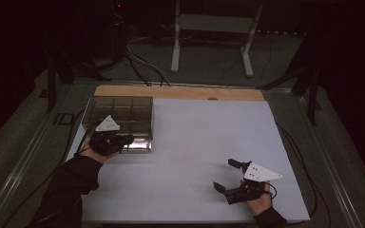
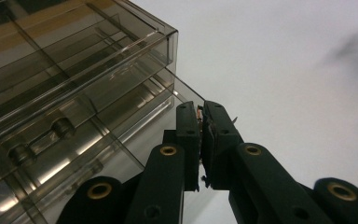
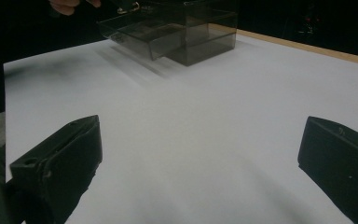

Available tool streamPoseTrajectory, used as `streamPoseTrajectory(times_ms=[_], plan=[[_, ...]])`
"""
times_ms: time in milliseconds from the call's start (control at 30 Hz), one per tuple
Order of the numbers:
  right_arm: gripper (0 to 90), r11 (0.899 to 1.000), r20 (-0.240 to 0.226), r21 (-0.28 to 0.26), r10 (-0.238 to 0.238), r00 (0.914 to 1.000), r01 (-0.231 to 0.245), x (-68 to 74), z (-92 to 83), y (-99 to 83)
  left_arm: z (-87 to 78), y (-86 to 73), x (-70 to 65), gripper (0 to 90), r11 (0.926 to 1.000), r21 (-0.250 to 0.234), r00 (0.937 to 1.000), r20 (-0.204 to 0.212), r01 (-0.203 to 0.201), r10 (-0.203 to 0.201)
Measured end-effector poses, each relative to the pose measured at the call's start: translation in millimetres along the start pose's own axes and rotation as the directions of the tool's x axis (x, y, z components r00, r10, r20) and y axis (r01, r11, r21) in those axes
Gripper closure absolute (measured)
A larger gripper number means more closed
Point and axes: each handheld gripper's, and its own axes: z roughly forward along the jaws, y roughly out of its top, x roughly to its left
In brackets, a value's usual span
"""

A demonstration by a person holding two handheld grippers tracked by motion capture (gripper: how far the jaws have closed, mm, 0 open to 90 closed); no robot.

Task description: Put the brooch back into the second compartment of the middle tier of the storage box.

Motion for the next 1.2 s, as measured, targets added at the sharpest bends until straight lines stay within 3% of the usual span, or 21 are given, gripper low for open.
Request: streamPoseTrajectory(times_ms=[367,767,1200], plan=[[0.0,1.000,0.002,0.000,0.000,1.0000,0.000,0.0,-0.1,0.1,-16.3,-8.8,14.3,86.6,0.9998,0.005,0.9986,-0.048,0.021,-0.020],[0.0,1.000,0.002,0.001,0.003,1.0000,-0.003,-0.2,0.0,0.0,-26.9,-24.7,32.7,86.6,0.9966,-0.014,0.9937,-0.077,0.081,-0.082],[0.0,1.000,0.001,0.003,0.000,1.0000,0.000,0.0,0.2,-0.1,-7.8,-39.8,44.6,86.5,0.9920,0.009,0.9896,-0.071,0.126,-0.125]])
